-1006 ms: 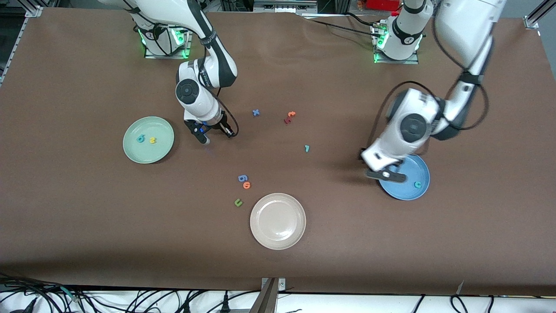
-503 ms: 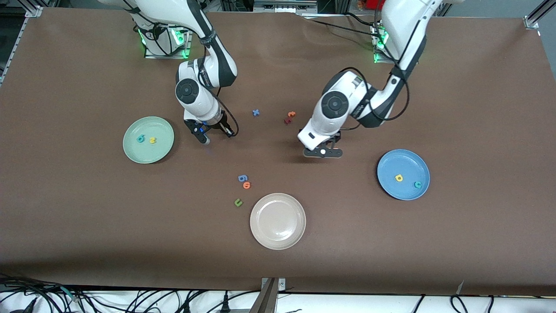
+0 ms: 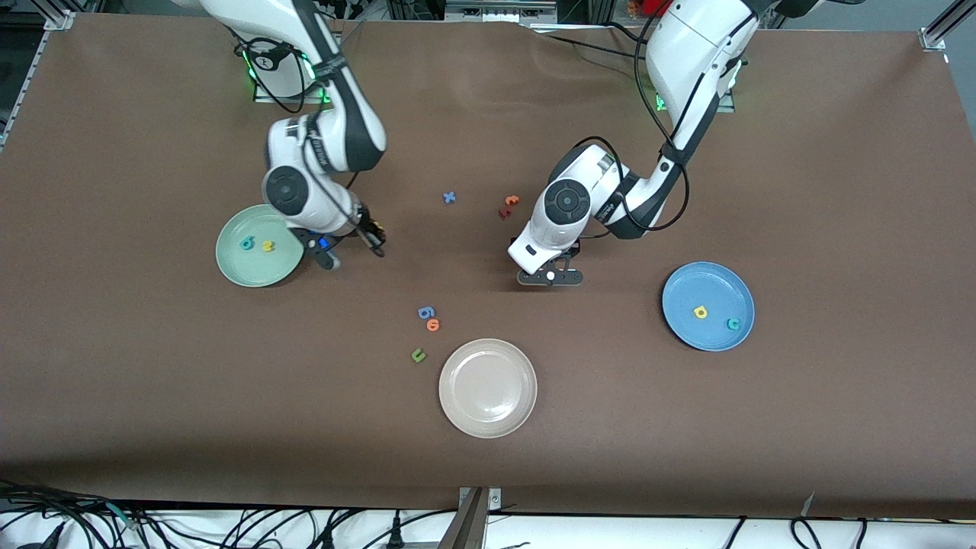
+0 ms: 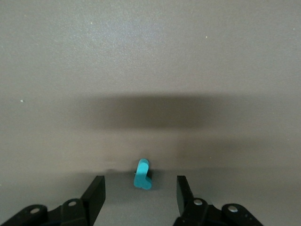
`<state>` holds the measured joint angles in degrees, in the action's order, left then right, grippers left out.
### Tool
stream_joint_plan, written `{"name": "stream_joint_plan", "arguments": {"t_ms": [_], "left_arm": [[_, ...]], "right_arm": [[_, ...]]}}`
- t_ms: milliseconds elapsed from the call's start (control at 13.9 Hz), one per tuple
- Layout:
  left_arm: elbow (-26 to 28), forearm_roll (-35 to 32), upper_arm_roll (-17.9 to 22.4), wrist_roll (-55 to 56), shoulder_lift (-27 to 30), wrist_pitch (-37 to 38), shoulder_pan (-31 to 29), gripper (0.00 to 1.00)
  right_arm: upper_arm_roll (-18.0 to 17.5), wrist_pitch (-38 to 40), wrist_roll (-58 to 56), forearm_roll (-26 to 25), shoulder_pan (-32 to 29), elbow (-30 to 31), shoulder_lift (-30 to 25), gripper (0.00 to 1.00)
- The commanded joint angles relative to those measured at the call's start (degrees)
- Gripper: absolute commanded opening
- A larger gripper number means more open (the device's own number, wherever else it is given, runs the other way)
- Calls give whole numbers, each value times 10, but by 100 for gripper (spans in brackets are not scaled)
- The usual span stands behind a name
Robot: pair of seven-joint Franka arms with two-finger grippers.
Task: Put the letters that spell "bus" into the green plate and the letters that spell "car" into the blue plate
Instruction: 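Grasp the yellow u with the right gripper while the left gripper reaches teal l, then place the yellow u on the green plate while the left gripper grasps teal l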
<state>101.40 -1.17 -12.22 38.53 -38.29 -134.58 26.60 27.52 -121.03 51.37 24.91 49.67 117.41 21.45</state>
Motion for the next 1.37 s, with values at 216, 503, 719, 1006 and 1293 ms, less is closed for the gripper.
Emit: {"name": "stream_joint_plan", "arguments": {"t_ms": [216, 503, 719, 1006, 1293], "left_arm": [[-16, 6, 7, 4, -12, 2, 16, 61], [-16, 1, 8, 4, -17, -6, 16, 60], [-16, -15, 8, 5, -22, -11, 13, 58], [-16, -15, 8, 5, -23, -12, 12, 49], [-9, -15, 8, 8, -23, -22, 12, 24]], "right_arm": [[142, 84, -260, -12, 4, -7, 9, 2], [166, 65, -369, -10, -12, 12, 58, 2], [165, 6, -398, -6, -13, 43, 79, 2], [165, 11, -404, -5, -17, 40, 78, 72], [197, 108, -401, -6, -17, -29, 51, 100]]}}
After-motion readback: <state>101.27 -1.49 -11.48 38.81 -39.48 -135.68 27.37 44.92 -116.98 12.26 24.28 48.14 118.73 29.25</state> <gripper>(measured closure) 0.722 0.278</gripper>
